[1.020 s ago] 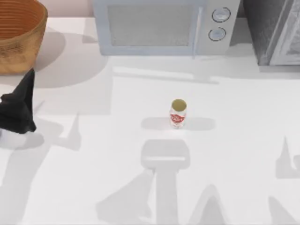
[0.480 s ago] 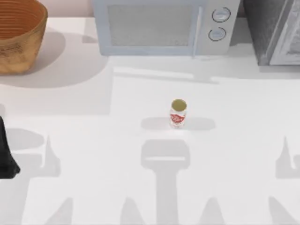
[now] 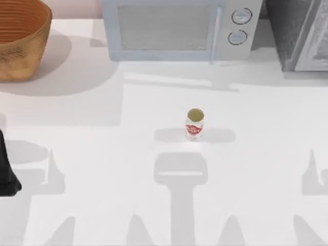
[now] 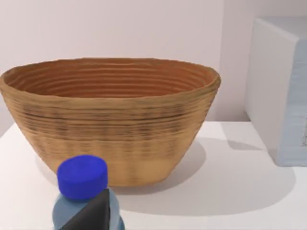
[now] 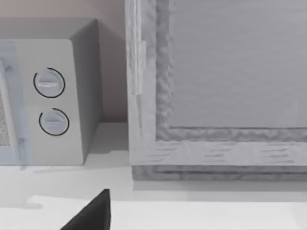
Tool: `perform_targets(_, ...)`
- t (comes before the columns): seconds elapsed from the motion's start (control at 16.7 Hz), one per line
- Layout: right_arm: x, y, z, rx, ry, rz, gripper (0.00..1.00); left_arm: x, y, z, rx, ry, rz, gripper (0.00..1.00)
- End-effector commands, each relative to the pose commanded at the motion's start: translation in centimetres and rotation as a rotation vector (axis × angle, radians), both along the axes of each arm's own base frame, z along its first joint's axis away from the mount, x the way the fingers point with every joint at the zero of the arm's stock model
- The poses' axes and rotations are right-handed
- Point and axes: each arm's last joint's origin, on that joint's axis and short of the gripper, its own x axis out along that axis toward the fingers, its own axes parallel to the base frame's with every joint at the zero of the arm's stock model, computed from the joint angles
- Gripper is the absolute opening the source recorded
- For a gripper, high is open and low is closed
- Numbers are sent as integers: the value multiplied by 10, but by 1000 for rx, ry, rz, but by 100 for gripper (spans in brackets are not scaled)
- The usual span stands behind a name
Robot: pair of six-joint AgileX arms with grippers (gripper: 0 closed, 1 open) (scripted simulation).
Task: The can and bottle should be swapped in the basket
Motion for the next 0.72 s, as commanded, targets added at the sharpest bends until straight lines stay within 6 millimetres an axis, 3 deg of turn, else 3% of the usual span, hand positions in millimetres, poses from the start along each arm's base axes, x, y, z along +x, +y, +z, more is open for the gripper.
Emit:
perform_targets(0.36,0,0,0,0,0,0,100,14,6,-9,2,81,12,100)
perform_targets(0.72,0,0,0,0,0,0,100,40,19,-10,10,99,3,100)
